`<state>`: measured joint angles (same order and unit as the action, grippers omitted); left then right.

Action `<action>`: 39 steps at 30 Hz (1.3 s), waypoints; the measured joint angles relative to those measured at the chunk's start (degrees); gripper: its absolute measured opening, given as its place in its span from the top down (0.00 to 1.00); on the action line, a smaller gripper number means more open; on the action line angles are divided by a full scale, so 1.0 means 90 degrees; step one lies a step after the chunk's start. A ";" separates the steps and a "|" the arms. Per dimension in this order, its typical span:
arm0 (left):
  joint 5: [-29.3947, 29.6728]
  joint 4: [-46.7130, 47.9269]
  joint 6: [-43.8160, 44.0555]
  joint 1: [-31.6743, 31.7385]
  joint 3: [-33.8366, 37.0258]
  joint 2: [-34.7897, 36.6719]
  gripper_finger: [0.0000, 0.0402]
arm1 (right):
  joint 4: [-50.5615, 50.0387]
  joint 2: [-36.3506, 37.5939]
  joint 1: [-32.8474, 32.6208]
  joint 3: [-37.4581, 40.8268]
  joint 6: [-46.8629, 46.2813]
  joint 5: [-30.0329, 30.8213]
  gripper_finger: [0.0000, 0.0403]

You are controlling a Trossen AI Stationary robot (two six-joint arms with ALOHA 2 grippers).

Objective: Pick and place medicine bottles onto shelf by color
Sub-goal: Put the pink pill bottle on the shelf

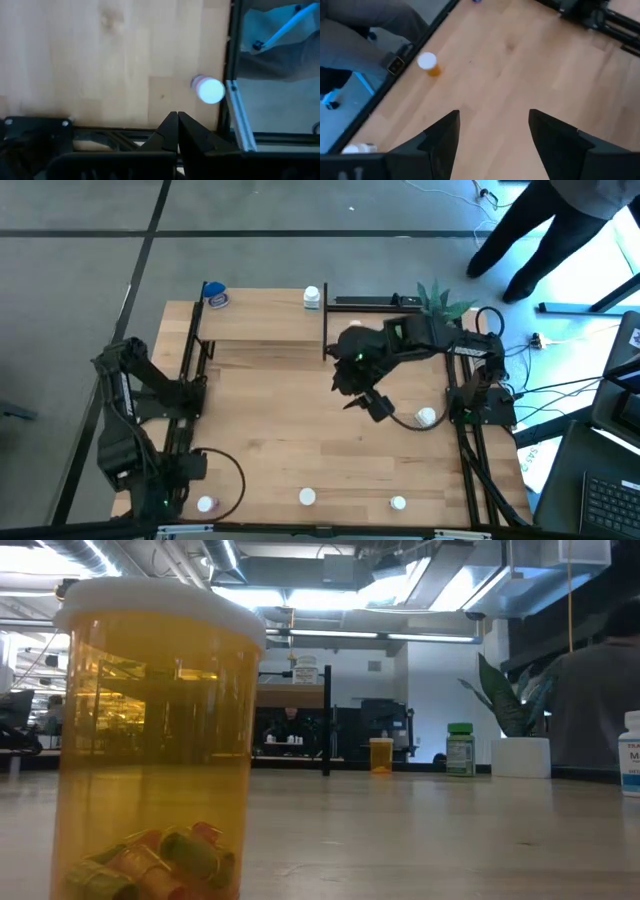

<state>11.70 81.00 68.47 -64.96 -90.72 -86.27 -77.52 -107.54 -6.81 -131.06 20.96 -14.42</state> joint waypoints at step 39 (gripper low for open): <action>0.0313 -0.0975 -0.0121 -0.0477 -0.0002 -0.0392 1.00 | 0.2738 -0.0022 -0.0864 0.1683 -0.0953 0.0647 0.41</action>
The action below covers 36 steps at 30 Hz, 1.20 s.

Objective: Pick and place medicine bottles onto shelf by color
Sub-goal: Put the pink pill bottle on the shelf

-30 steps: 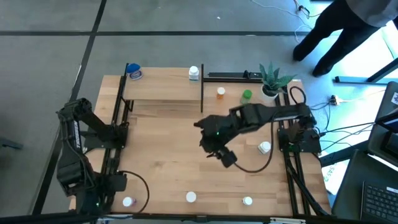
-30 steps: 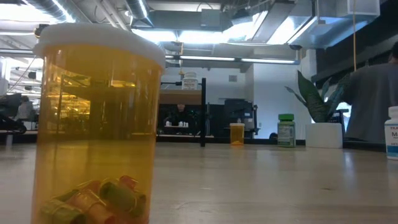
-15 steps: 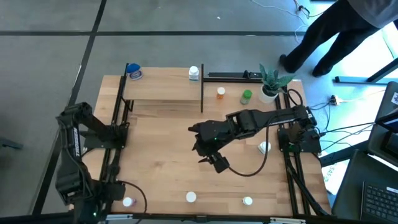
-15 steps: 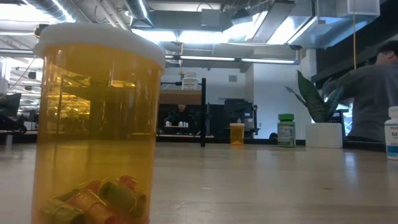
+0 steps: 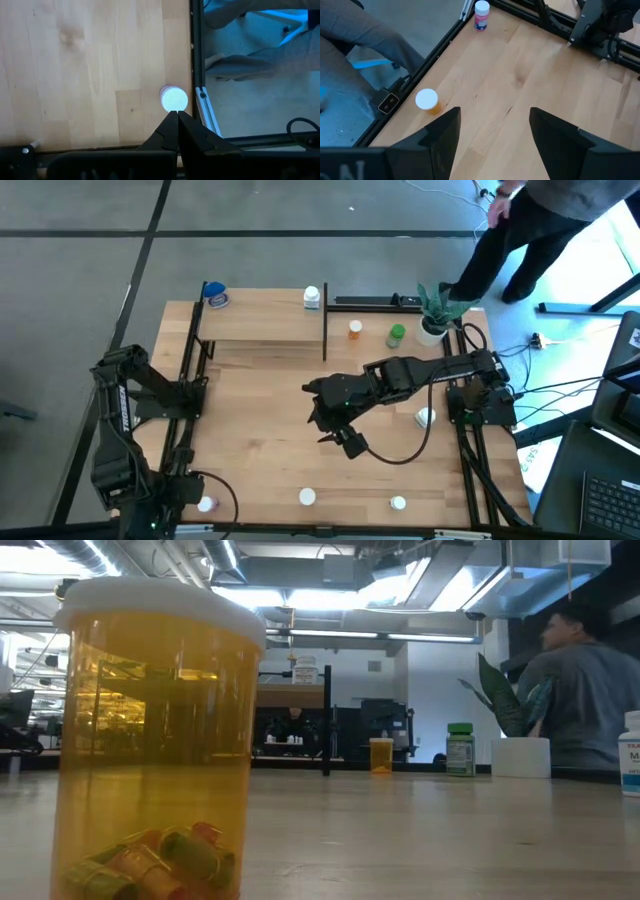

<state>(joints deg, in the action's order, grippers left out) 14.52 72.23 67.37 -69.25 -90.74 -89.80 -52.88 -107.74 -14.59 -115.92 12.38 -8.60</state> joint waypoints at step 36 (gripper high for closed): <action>0.0554 0.0023 0.0644 -0.0022 0.0000 0.0000 0.90 | -0.0005 0.0000 0.0000 0.0000 0.0005 0.0002 0.41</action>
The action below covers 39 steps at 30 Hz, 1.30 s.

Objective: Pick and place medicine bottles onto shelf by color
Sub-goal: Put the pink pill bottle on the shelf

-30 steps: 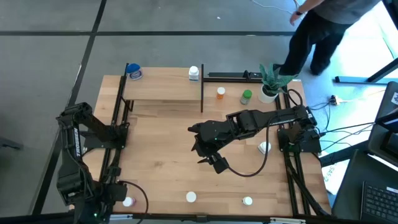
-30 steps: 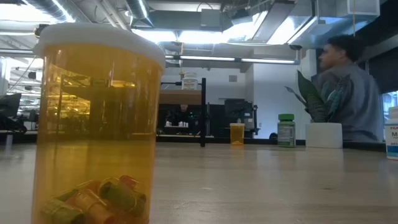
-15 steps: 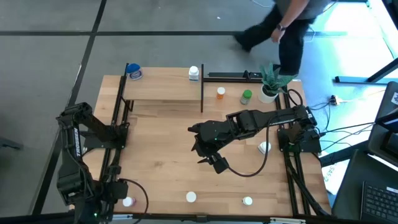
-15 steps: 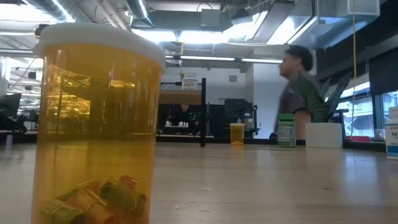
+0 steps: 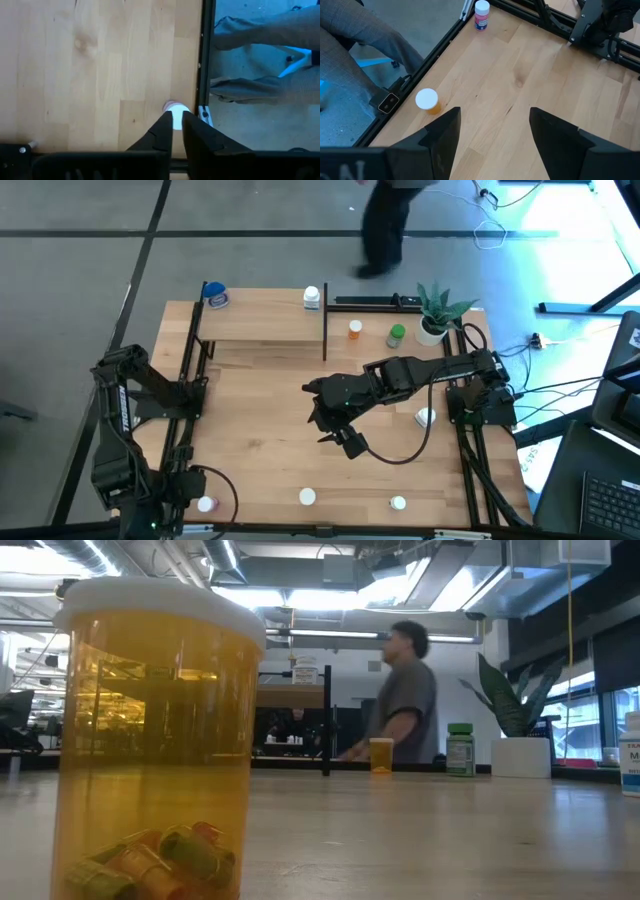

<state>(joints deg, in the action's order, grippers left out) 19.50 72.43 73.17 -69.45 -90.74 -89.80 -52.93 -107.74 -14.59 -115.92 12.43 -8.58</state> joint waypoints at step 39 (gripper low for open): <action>-0.0508 -0.0481 -0.0811 -0.0029 0.0002 -0.1022 0.51 | -0.0002 0.0000 0.0000 -0.0002 0.0002 0.0000 0.41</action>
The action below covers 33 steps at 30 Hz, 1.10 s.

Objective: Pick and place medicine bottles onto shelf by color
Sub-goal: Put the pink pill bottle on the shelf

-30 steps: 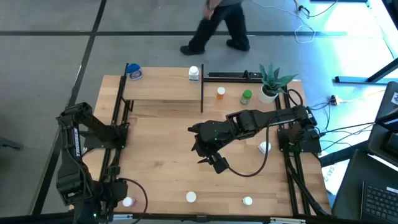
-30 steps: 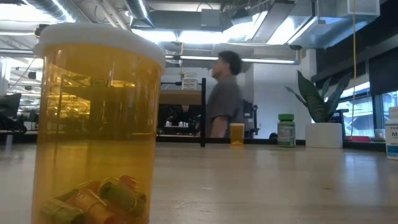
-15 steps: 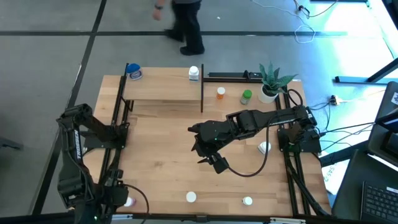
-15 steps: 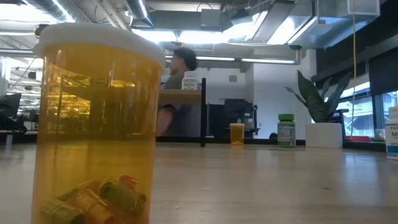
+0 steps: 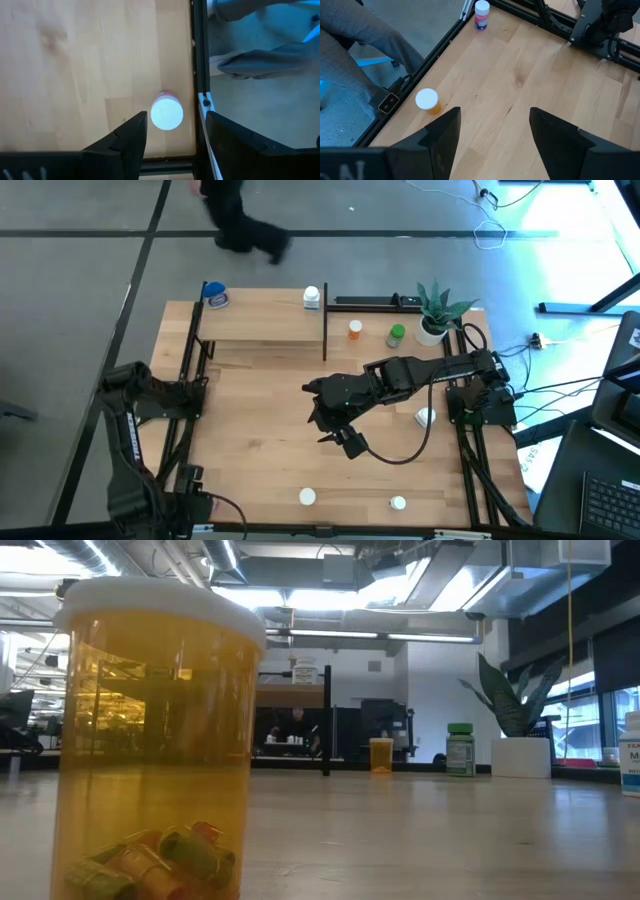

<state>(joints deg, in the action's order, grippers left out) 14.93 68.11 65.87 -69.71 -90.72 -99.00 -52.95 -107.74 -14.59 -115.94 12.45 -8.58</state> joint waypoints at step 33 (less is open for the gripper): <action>0.0391 0.0109 0.1352 -0.0226 0.0317 -0.0250 0.43 | 0.0000 0.0000 0.0000 0.0000 0.0000 0.0000 0.41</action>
<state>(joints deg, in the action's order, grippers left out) 18.45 69.09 78.03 -71.75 -87.87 -101.25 -52.95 -107.74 -14.59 -115.94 12.45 -8.58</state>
